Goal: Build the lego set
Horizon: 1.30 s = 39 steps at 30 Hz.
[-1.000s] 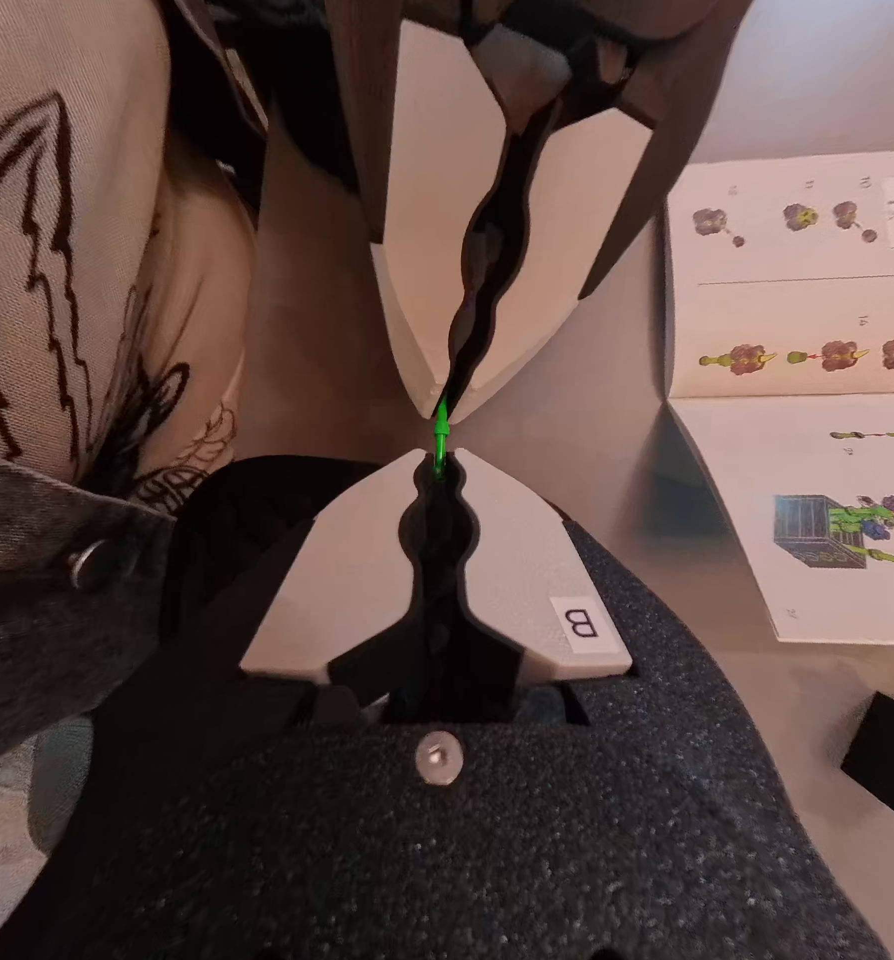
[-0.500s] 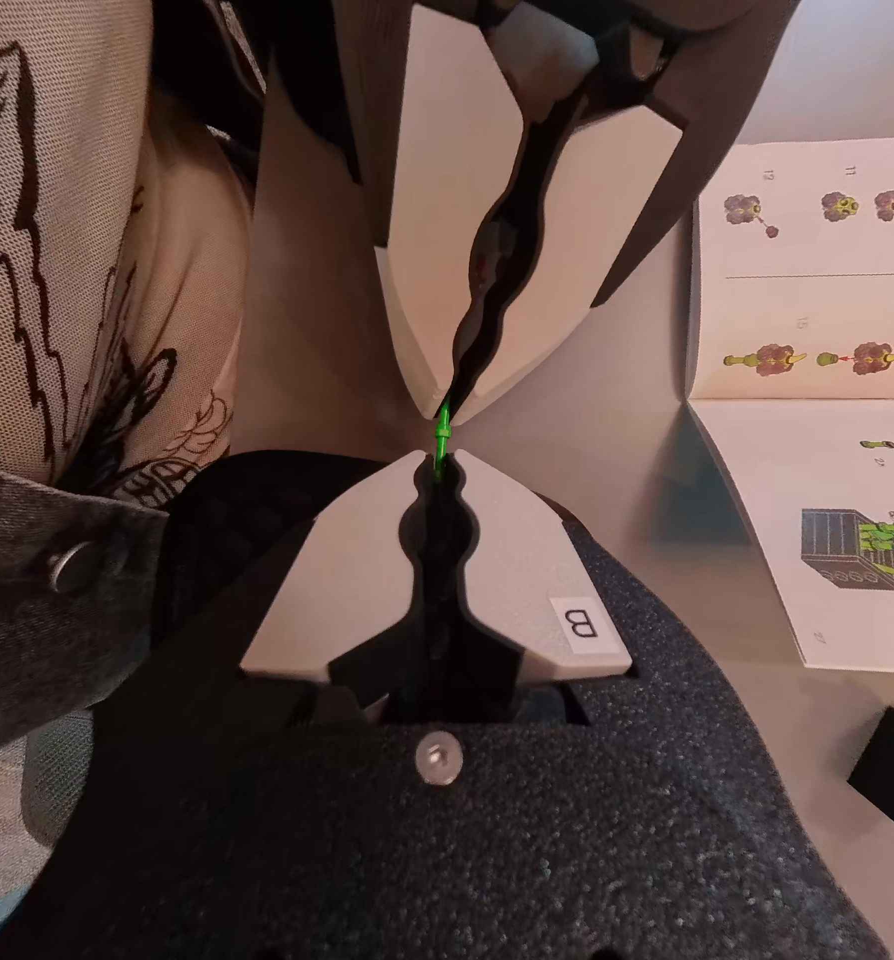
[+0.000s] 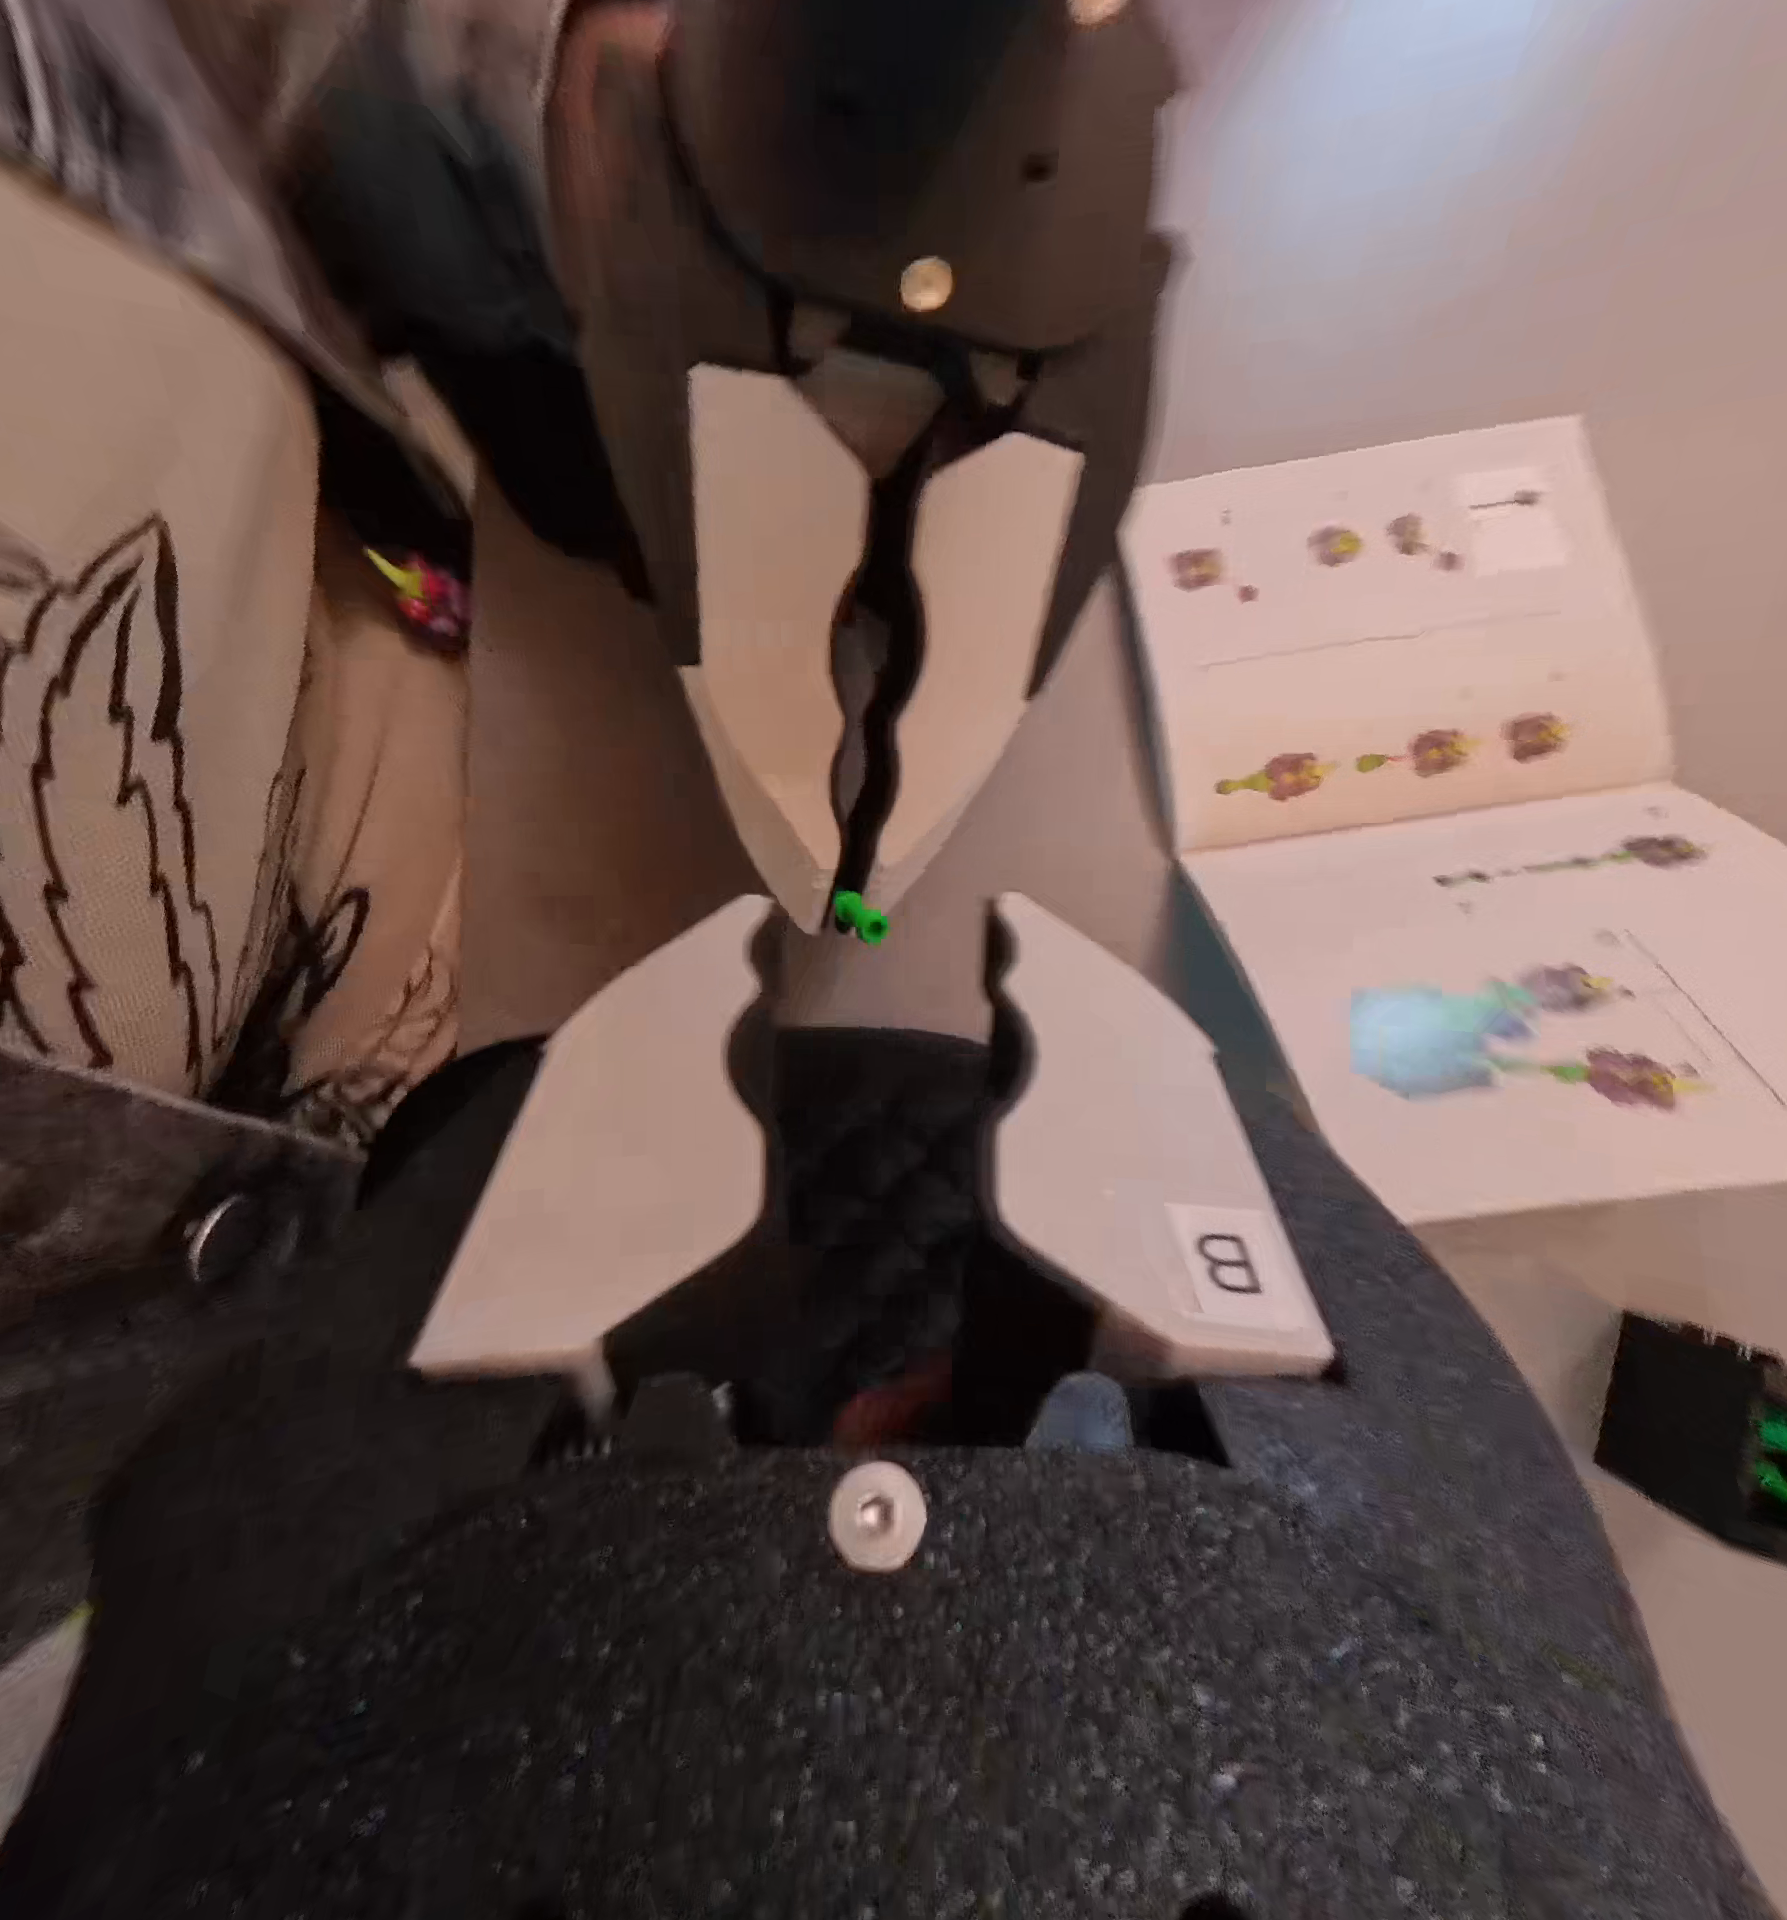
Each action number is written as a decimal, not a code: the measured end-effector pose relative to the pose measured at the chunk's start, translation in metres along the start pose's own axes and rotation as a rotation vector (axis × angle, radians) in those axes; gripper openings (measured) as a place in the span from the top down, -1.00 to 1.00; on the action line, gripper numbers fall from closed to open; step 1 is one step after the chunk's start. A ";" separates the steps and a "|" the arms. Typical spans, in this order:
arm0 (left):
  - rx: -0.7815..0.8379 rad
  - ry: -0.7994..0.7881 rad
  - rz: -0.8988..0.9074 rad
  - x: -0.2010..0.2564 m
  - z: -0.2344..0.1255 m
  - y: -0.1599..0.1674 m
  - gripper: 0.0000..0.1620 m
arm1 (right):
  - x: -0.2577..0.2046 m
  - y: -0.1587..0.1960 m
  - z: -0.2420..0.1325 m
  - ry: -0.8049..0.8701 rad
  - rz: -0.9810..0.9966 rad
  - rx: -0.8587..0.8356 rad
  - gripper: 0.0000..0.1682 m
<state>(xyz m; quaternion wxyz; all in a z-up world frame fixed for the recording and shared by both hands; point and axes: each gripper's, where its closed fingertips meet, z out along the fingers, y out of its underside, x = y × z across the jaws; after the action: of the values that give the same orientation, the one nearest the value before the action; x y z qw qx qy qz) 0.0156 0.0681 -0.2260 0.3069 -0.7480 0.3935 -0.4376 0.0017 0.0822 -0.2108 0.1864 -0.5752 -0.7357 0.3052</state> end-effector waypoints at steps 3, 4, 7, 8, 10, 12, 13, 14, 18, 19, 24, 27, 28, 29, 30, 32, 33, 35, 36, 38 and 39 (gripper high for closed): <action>0.162 0.030 -0.088 -0.008 -0.018 -0.019 0.98 | 0.018 -0.016 -0.018 0.028 0.221 0.311 0.47; 0.236 0.073 -0.124 -0.007 -0.027 -0.027 0.98 | 0.018 -0.018 -0.022 0.009 0.280 0.395 0.47; 0.429 0.143 -0.095 0.001 -0.051 -0.044 0.98 | 0.014 -0.014 -0.021 0.036 0.310 0.476 0.49; 0.466 0.116 -0.062 0.000 -0.056 -0.047 0.98 | 0.008 -0.016 -0.019 0.032 0.287 0.494 0.51; 0.465 0.099 -0.056 -0.001 -0.056 -0.045 0.98 | -0.004 -0.017 -0.012 0.017 0.252 0.496 0.50; 0.463 0.092 -0.056 -0.001 -0.055 -0.046 0.98 | -0.010 -0.015 -0.007 0.024 0.231 0.485 0.47; 0.462 0.088 -0.057 -0.001 -0.055 -0.046 0.98 | -0.011 -0.015 -0.006 0.034 0.221 0.492 0.48; 0.463 0.088 -0.059 -0.001 -0.056 -0.046 0.98 | -0.013 -0.019 -0.009 0.040 0.211 0.529 0.53; 0.432 0.078 -0.061 -0.001 -0.050 -0.047 0.98 | -0.011 -0.038 -0.022 0.065 0.250 0.732 0.58; 0.439 0.077 -0.058 0.000 -0.049 -0.048 0.98 | -0.010 -0.040 -0.022 0.067 0.273 0.758 0.57; 0.528 0.051 -0.069 0.006 -0.050 -0.058 0.97 | -0.003 -0.040 -0.020 0.108 0.350 0.793 0.60; 0.578 0.049 -0.071 0.013 -0.052 -0.062 1.00 | -0.006 -0.045 -0.016 0.120 0.339 0.784 0.60; 0.608 0.056 -0.084 0.015 -0.054 -0.065 0.99 | -0.009 -0.049 -0.014 0.110 0.331 0.789 0.59; 0.640 0.063 -0.096 0.017 -0.055 -0.066 0.98 | -0.012 -0.052 -0.012 0.102 0.325 0.792 0.59; 0.673 0.069 -0.112 0.020 -0.058 -0.067 0.97 | -0.015 -0.054 -0.009 0.101 0.320 0.789 0.59; 0.726 0.082 -0.126 0.028 -0.062 -0.066 0.96 | -0.021 -0.057 -0.007 0.112 0.308 0.791 0.60; 0.743 0.085 -0.133 0.031 -0.063 -0.065 0.96 | -0.025 -0.058 -0.006 0.114 0.302 0.795 0.60; 0.764 0.090 -0.144 0.038 -0.064 -0.062 0.97 | -0.033 -0.059 -0.006 0.112 0.309 0.796 0.60; 0.772 0.091 -0.149 0.041 -0.065 -0.061 0.97 | -0.037 -0.059 -0.007 0.113 0.314 0.795 0.60; 0.784 0.085 -0.151 0.047 -0.066 -0.058 0.96 | -0.045 -0.058 -0.010 0.128 0.311 0.796 0.62; 0.790 0.078 -0.151 0.050 -0.065 -0.057 0.96 | -0.048 -0.058 -0.012 0.143 0.306 0.800 0.65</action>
<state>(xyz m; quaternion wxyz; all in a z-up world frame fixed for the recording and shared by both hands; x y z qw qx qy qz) -0.0089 0.0462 -0.1316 0.5226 -0.5822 0.1506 -0.6044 -0.0201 0.0305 -0.1597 0.3975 -0.5799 -0.4510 0.5499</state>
